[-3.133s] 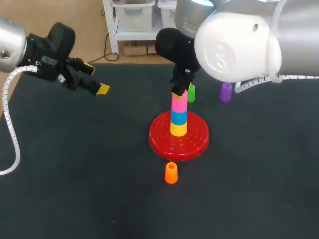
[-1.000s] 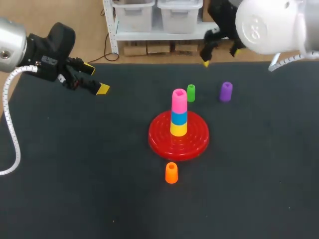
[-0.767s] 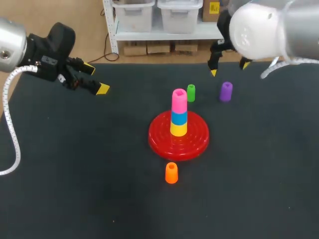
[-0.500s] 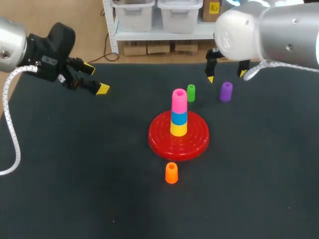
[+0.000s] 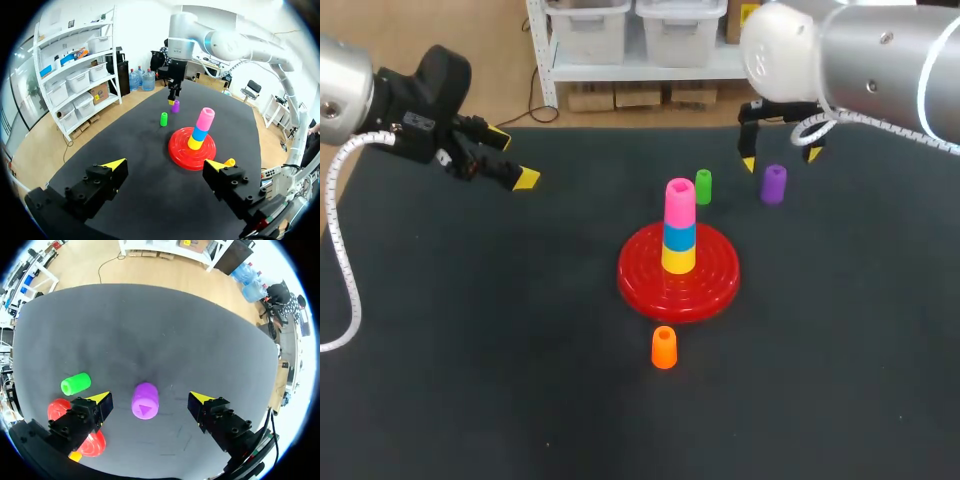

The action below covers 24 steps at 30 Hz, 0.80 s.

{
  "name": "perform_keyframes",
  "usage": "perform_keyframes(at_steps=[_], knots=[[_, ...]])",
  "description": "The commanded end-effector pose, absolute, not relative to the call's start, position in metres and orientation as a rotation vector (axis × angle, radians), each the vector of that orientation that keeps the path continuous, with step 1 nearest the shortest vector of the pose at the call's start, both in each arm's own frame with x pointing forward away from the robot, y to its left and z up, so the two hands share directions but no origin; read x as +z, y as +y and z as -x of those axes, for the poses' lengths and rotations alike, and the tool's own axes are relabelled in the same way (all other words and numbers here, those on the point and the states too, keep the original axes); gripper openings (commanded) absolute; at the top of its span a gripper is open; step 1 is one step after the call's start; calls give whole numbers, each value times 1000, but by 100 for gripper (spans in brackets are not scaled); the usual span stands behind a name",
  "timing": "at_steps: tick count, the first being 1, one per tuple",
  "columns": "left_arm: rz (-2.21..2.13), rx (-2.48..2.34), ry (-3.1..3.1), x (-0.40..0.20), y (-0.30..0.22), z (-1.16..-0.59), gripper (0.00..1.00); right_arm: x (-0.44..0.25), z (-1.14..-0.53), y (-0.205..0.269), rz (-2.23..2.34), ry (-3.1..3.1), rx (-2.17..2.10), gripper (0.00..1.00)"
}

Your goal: Pick up and stack the cylinders on the red base in this order: pink,purple,orange,green

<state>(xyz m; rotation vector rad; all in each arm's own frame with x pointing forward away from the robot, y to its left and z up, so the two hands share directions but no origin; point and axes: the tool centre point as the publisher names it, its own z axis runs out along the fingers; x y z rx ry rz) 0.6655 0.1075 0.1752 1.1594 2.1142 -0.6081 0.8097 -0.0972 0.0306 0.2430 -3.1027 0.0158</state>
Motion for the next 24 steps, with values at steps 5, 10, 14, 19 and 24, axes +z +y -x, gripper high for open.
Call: perform_keyframes(at_steps=[5, 10, 14, 19, 24], knots=[[-1160, -610, 2110, 174, 108, -666, 100, 26, -792, -101, -243, -3139, 1, 97], [-1160, -610, 2110, 174, 108, -666, 100, 20, -794, -99, -240, -3153, -3, 81], [-1160, -610, 2110, 174, 108, -666, 100, 17, -794, -96, -253, -3149, -2, 58], [-1160, -610, 2110, 174, 108, -666, 100, 14, -793, -94, -271, -3145, -3, 51], [-1160, -610, 2110, 174, 108, -666, 100, 18, -796, -90, -302, -3163, 21, 0]])
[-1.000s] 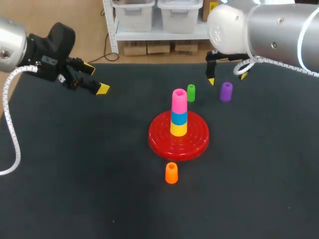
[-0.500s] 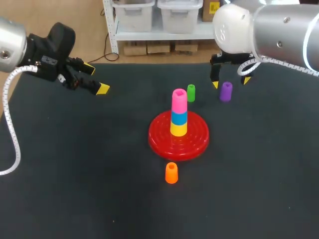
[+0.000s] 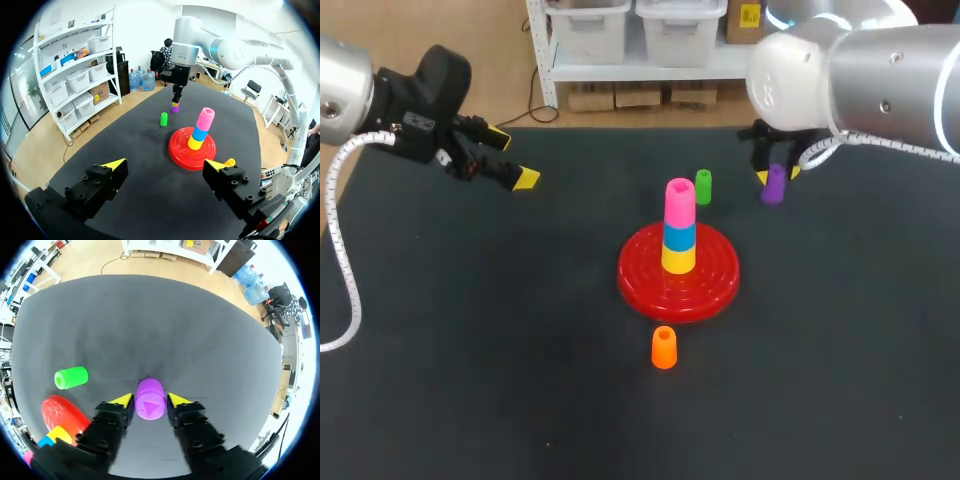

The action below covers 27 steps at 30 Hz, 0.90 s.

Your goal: Pick up and stack the cylinders on the red base in this order: pink,purple,orange,green

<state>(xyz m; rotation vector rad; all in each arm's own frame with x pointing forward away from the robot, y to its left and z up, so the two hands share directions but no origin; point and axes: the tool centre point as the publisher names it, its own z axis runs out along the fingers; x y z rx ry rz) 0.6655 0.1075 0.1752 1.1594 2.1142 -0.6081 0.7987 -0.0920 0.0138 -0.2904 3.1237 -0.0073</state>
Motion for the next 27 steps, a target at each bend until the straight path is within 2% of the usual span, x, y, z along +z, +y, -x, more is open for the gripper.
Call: perform_keyframes(at_steps=[1, 7, 18, 27], knots=[[-1160, -610, 2110, 174, 108, -666, 100, 22, -797, -89, 300, 3082, -23, 0], [-1160, -610, 2110, 174, 108, -666, 100, 80, -796, -78, 382, 3019, -21, 0], [-1160, -610, 2110, 174, 108, -666, 100, 199, -752, -15, 922, 2779, 145, 0], [-1160, -610, 2110, 174, 108, -666, 100, 231, -700, 25, 1381, 2566, 172, 0]])
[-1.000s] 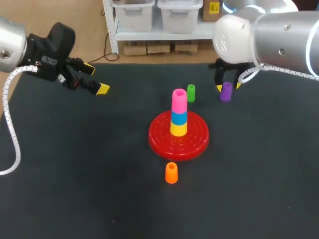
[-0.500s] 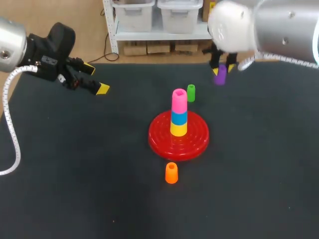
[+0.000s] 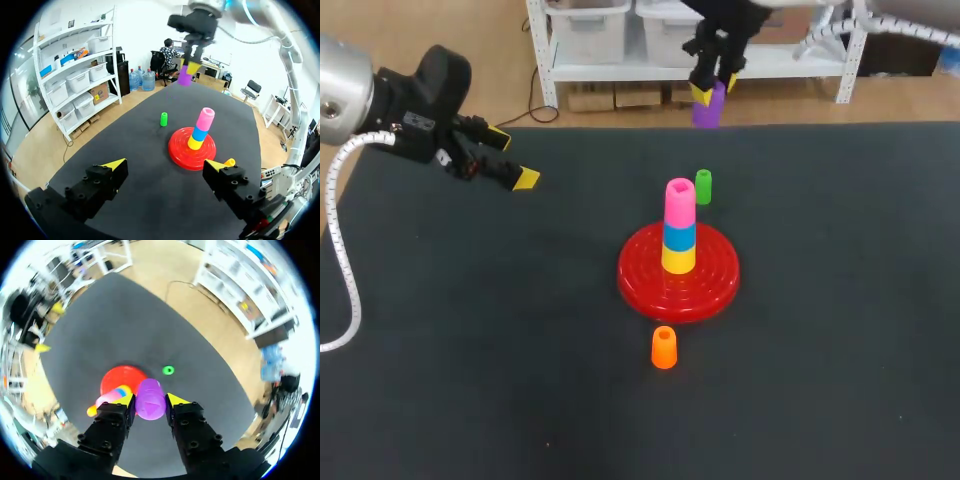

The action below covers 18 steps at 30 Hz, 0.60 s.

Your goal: Pick up and stack the cylinders on the red base in this order: pink,purple,orange,green

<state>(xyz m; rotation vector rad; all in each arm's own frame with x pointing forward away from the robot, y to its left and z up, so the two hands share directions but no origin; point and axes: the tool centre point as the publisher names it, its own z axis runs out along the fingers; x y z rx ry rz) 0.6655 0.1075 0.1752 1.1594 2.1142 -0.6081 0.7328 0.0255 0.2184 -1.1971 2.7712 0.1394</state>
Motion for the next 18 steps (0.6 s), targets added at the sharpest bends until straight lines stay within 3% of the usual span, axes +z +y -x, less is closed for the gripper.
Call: perform_keyframes(at_steps=[1, 18], knots=[[-1160, -610, 2110, 174, 108, -666, 100, 232, -695, 26, 1422, 2541, 165, 0], [-1160, -610, 2110, 174, 108, -666, 100, 212, -637, 40, 1817, 2396, 215, 0]])
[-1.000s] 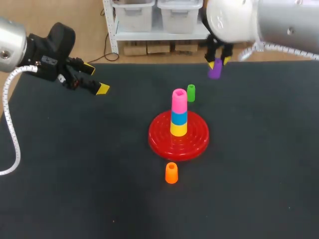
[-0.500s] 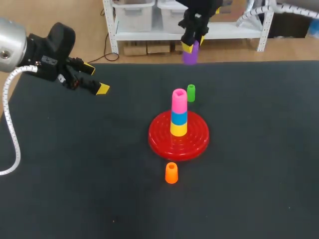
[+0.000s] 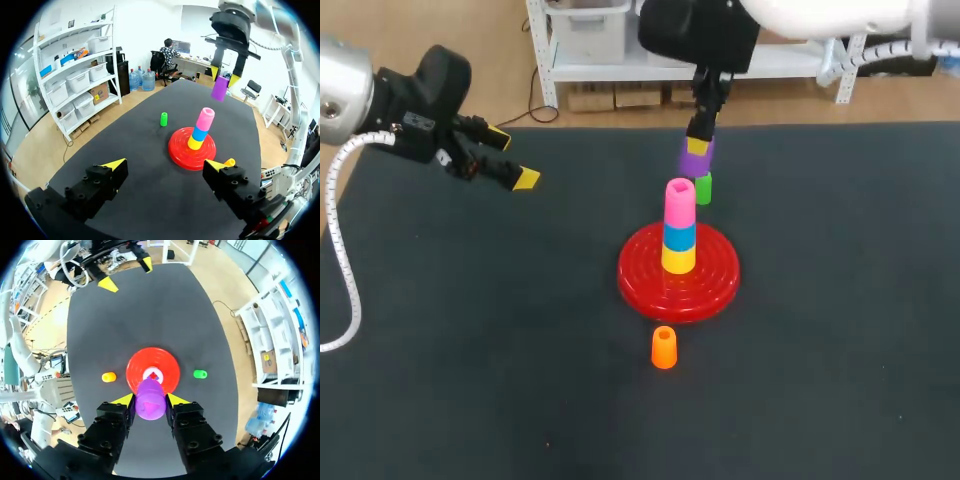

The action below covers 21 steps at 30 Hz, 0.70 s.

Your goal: Pick up and stack the cylinders on the red base in this order: pink,purple,orange,green

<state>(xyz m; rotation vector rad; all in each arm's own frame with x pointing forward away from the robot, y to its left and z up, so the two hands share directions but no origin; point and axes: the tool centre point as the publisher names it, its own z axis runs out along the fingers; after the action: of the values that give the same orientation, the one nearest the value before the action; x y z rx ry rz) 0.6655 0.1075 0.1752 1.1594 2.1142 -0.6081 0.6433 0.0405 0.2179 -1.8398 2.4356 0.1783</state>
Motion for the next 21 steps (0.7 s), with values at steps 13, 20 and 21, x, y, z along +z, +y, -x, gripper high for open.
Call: perform_keyframes(at_steps=[13, 20, 21], knots=[[-1160, -610, 2110, 174, 108, -666, 100, 202, -646, 44, 1863, 2451, 147, 0], [-1160, -610, 2110, 174, 108, -666, 100, 197, -652, 51, 1882, 2461, 130, 0], [-1160, -610, 2110, 174, 108, -666, 100, 196, -652, 52, 1896, 2462, 134, 0]])
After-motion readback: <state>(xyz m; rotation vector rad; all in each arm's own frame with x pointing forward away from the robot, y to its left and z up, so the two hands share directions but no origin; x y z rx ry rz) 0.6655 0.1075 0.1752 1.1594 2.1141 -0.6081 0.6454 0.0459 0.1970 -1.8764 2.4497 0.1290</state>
